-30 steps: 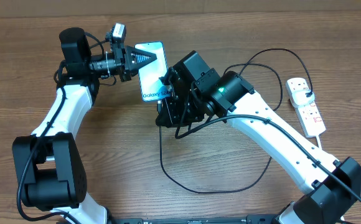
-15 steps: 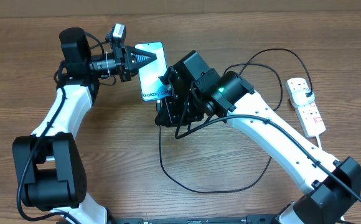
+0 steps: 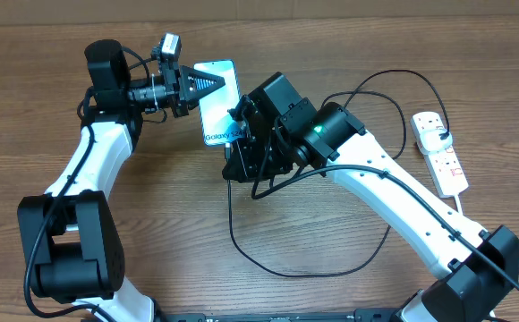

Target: Plug charger to phone and switch on socket

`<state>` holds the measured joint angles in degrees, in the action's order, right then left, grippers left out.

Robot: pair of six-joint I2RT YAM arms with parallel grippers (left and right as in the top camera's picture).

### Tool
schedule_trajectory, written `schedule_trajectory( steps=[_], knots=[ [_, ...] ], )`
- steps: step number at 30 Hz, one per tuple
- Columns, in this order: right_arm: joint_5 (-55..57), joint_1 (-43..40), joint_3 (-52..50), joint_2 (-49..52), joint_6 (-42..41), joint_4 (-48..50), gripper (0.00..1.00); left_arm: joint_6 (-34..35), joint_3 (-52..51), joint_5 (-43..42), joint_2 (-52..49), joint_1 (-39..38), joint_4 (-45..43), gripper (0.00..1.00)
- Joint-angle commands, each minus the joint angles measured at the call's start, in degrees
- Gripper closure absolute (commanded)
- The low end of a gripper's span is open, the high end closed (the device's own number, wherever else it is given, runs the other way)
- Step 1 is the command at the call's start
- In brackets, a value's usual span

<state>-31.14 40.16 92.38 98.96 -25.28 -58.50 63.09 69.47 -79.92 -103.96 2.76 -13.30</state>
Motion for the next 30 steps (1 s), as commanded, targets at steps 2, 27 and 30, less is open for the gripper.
schedule_trajectory(
  steps=[2, 27, 30],
  knots=[
    [0.0, -0.2, 1.8, 0.2, -0.3, 0.6, 0.96, 1.5, 0.8, -1.1, 0.2, 0.3, -0.2, 0.96],
    [0.0, -0.2, 1.8, 0.2, -0.4, 1.4, 0.96, -0.1, 0.8, -1.0, 0.2, 0.2, -0.2, 0.96],
    [0.2, -0.2, 1.8, 0.2, -0.4, 1.4, 0.96, -2.4, 0.8, -2.4, 0.2, 0.2, -0.2, 0.96]
  ],
)
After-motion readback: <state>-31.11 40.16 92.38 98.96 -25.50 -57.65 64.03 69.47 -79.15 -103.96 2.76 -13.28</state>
